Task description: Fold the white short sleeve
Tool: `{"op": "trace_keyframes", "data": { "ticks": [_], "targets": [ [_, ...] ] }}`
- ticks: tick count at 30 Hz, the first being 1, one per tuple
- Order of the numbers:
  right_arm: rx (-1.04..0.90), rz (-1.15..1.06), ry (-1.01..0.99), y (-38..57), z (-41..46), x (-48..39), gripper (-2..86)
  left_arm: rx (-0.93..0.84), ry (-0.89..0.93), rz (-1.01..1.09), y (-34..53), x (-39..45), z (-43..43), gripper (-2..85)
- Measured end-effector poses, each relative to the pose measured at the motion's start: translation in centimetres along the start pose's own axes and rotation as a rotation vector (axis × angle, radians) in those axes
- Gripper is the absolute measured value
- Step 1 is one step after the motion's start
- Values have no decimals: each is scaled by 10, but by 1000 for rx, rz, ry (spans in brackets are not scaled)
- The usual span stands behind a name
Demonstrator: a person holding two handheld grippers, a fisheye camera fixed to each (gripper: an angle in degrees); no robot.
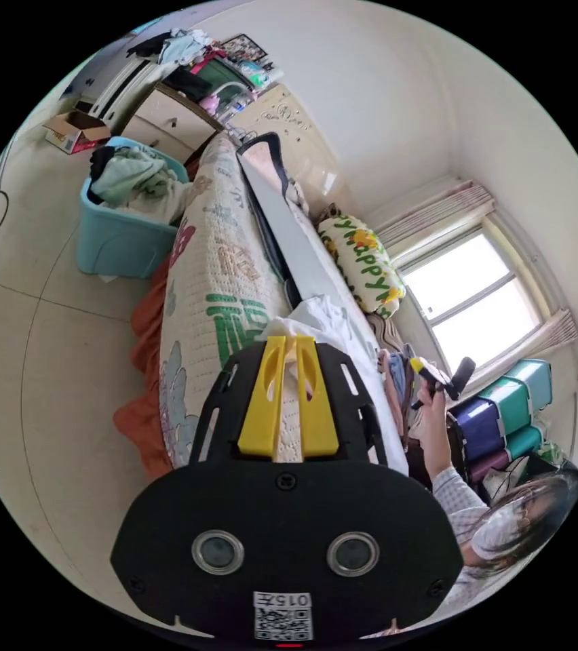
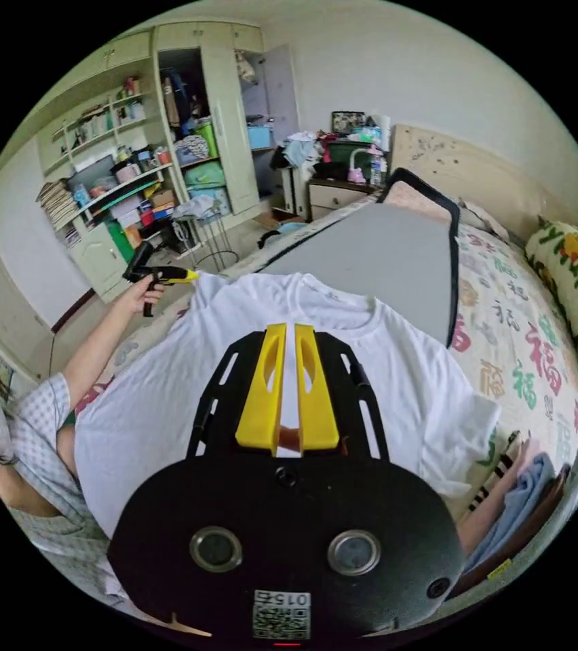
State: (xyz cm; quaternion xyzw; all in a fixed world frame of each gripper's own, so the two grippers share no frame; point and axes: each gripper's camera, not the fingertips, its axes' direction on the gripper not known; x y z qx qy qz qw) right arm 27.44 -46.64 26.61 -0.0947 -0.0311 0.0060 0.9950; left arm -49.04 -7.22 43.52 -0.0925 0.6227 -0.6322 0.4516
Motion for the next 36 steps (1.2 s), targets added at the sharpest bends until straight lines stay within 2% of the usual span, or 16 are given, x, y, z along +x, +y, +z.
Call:
{"op": "trace_keyframes", "data": {
  "ticks": [3,5,8,10,13,15,24,32,36],
  "targets": [
    [-74,-195,-75,-28,66,-81,4,92,127,-2,-1,4,-17,-1],
    [-132,-256,-45,-41,109,-118,3,86,185,-15,-3,5,-15,-3],
    [-213,-325,146,-52,175,-157,-1,24,193,-38,-9,13,-7,-5],
    [-262,-302,397,-54,217,-167,-5,-2,221,-19,-12,21,-3,-5],
    [-297,-276,590,-46,242,-162,-9,-1,263,1,-16,28,-5,-6],
    [-291,-227,578,-40,240,-152,-10,4,225,8,-16,32,-8,-6],
    [-255,60,300,-30,225,-105,-9,-50,81,60,-17,47,-6,-5],
    [-274,9,246,-29,248,-114,24,-21,106,32,-22,40,-13,-5],
    [-308,29,130,-33,258,-110,84,-17,135,24,-27,35,-16,-5]
  ]
}}
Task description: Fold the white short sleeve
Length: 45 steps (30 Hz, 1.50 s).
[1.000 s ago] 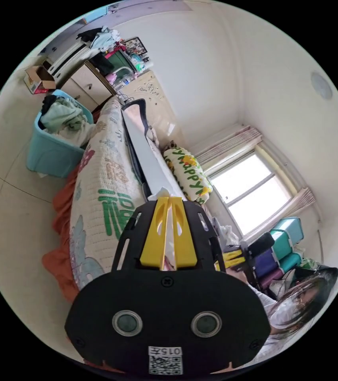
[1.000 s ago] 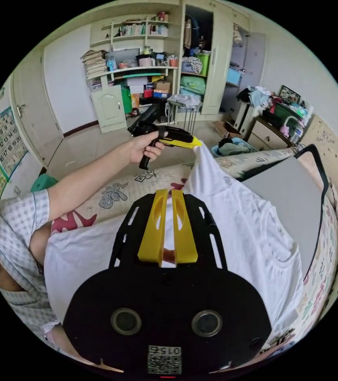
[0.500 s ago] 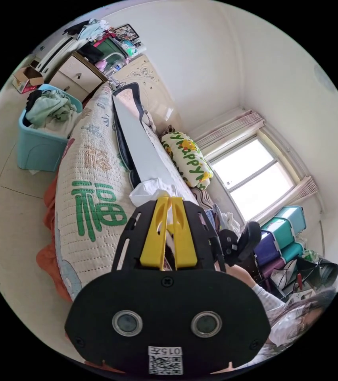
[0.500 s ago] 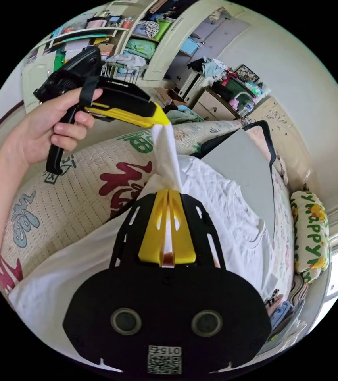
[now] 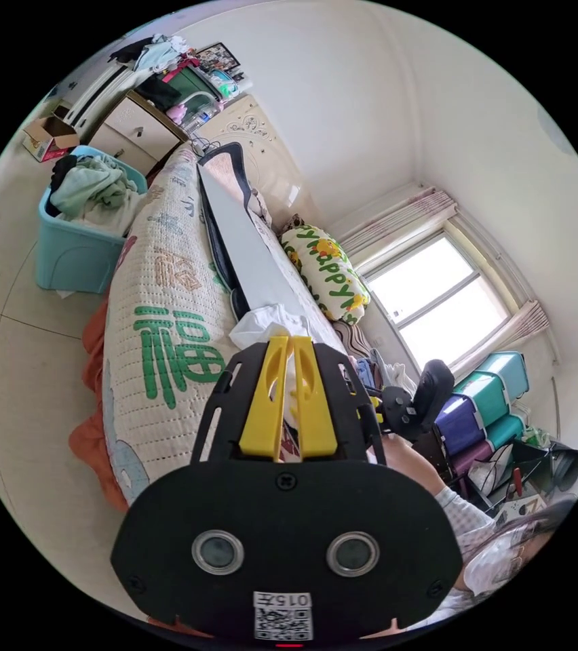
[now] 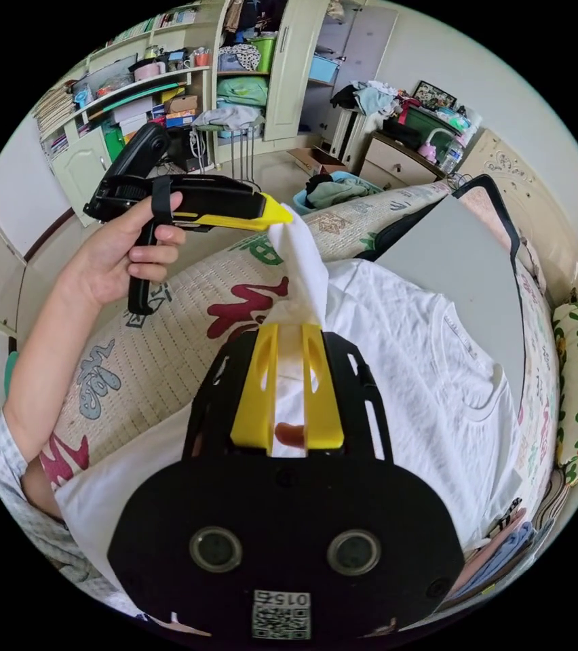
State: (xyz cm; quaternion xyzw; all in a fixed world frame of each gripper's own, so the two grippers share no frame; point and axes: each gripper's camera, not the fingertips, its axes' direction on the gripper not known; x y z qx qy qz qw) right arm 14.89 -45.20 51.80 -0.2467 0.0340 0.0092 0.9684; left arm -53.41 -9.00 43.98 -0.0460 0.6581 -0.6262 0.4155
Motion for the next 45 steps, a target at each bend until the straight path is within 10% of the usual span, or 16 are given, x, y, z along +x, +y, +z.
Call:
{"op": "trace_keyframes", "data": {
  "ticks": [8,21,39,45],
  "targets": [
    [-21,-34,113,-4,12,-5,73,2,-7,-20,-8,-8,1,-5],
    [40,-235,-266,1,1,-29,33,-30,-183,-133,-2,-61,-47,3],
    [-45,-353,180,6,5,-78,44,-130,-140,-45,1,-69,-5,9],
    [58,-223,-136,3,-27,-50,10,-77,-244,-27,10,-63,-10,-5]
  ]
}}
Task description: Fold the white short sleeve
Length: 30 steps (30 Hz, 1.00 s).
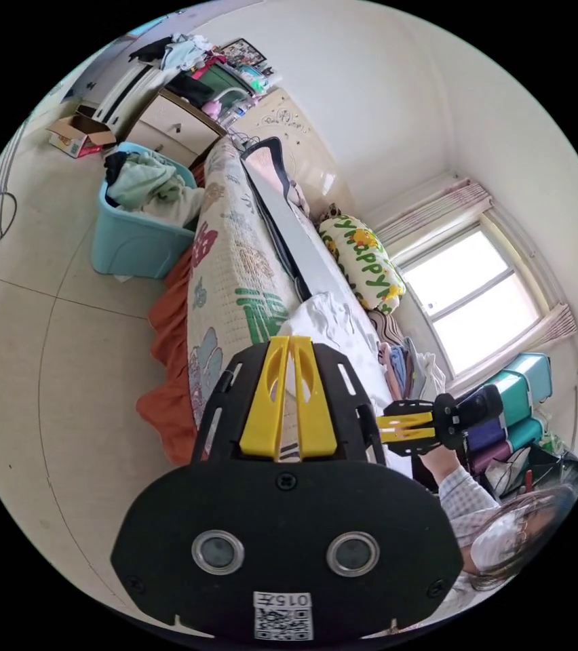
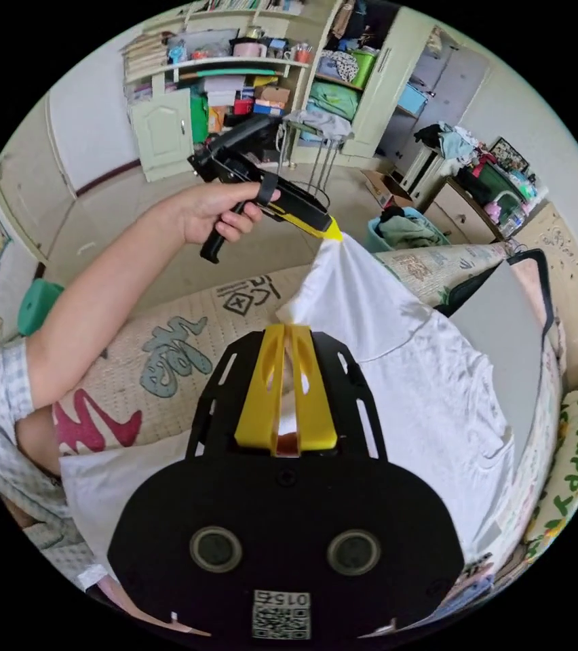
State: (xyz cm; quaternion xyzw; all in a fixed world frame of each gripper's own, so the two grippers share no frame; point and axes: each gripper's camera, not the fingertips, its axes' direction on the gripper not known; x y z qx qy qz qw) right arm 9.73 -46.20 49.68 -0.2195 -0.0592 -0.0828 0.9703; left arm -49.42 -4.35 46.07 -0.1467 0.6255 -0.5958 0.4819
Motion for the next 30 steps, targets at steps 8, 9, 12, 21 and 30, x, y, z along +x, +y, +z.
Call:
{"op": "trace_keyframes", "data": {
  "ticks": [8,9,12,21,30],
  "targets": [
    [-33,7,-7,17,-25,-4,43,-146,-189,16,14,0,46,10],
    [-25,-15,-26,22,-34,-8,46,-138,-205,5,17,-2,46,21],
    [-14,-49,-9,32,-54,-10,49,-72,-278,-32,29,-4,34,84],
    [65,143,152,43,-117,75,64,42,2,197,55,40,44,108],
    [131,555,327,127,-199,236,59,-112,-245,356,53,113,192,134]
  ]
}}
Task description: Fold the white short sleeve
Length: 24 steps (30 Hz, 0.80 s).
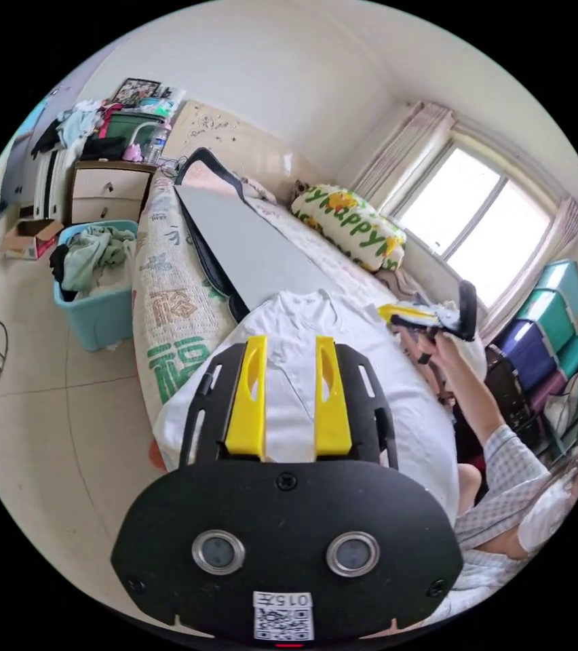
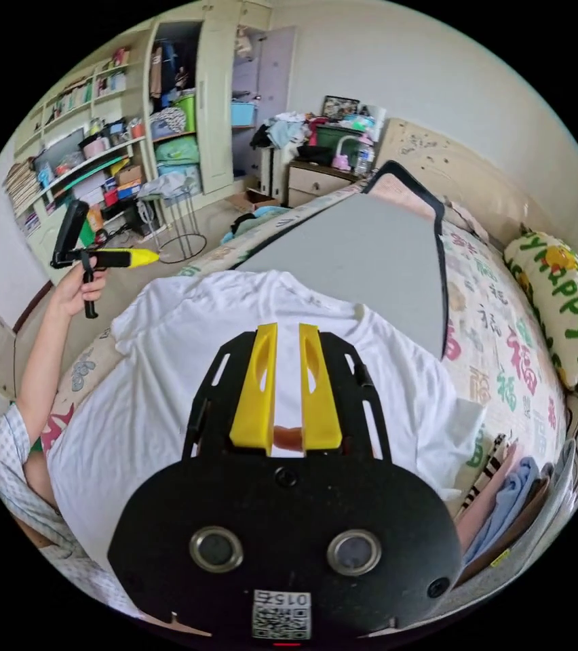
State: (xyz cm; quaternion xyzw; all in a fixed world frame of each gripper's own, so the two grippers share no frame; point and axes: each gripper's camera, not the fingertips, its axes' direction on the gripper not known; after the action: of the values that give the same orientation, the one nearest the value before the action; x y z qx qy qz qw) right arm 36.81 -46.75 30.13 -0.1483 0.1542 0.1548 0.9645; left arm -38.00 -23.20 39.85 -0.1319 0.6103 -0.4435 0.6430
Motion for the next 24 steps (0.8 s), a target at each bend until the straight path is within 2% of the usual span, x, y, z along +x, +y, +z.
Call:
{"op": "trace_keyframes", "data": {
  "ticks": [3,10,15,24],
  "targets": [
    [-42,113,44,-5,7,51,53,-95,-146,47,-18,20,57,169],
    [-95,71,180,-33,35,94,90,-131,-186,29,-45,25,144,134],
    [-136,134,114,-49,46,126,90,-178,-243,30,-41,19,193,117],
    [-176,150,186,-68,36,157,-7,-184,-286,70,-32,5,248,26]
  ]
}}
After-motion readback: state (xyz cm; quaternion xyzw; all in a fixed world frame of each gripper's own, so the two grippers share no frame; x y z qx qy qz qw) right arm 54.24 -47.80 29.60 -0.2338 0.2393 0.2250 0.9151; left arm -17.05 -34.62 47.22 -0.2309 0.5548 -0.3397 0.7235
